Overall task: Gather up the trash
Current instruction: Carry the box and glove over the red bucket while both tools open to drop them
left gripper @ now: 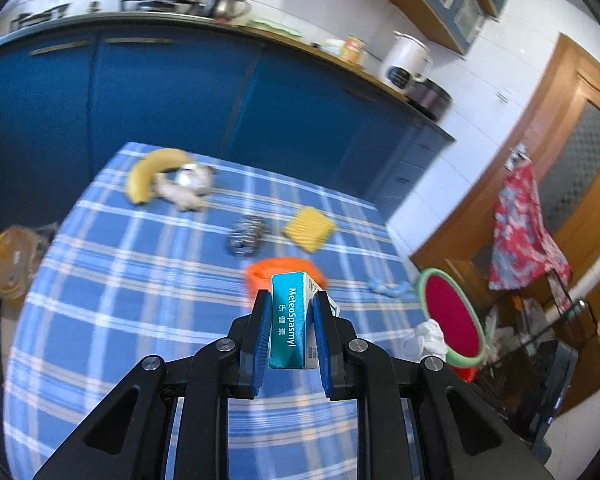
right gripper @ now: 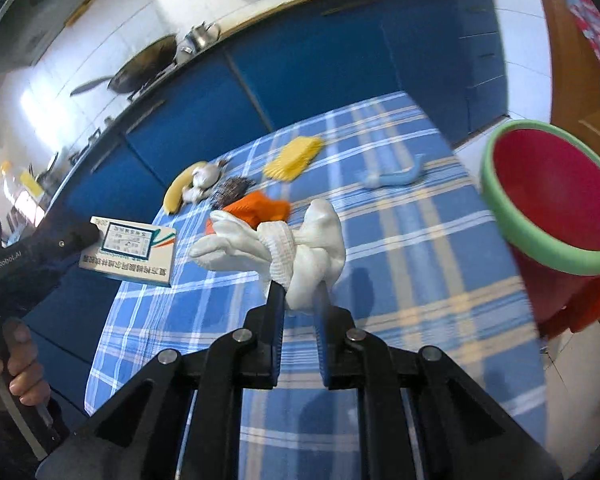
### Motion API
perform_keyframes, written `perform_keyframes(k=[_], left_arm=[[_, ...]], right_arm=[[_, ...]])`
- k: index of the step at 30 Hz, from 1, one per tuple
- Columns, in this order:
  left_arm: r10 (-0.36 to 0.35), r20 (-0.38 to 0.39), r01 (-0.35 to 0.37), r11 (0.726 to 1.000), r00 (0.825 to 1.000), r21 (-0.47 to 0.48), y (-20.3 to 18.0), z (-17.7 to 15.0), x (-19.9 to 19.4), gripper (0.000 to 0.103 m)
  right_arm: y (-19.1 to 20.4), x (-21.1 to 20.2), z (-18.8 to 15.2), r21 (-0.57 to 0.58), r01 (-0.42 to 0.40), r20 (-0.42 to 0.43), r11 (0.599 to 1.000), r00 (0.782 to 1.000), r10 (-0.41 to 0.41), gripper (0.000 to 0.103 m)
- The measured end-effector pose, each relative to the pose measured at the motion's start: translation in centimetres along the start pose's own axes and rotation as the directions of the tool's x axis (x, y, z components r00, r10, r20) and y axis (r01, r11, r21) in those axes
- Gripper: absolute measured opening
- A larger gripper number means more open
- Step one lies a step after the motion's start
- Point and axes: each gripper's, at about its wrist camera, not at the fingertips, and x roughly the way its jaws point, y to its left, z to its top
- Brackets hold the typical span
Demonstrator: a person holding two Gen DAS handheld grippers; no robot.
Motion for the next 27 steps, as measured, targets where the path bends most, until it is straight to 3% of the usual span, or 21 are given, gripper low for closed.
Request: perform_keyframes(k=[15, 27], left_arm=[[-0.095, -0.078, 0.108, 0.977, 0.992, 0.185, -11.3, 1.1, 6.3, 0.021], [-0.165, -0.165, 0.213, 0.916, 0.972, 0.339, -22.2, 0.0, 14.5, 0.021]], right_arm=[[-8.9, -5.1, 1.0, 0.155, 0.121, 0.115, 0.98, 0.983, -0.14, 0.017], [-16.6, -6.8, 2.2, 0.266, 0.253, 0.12, 0.93, 0.949, -0.292, 0.017]])
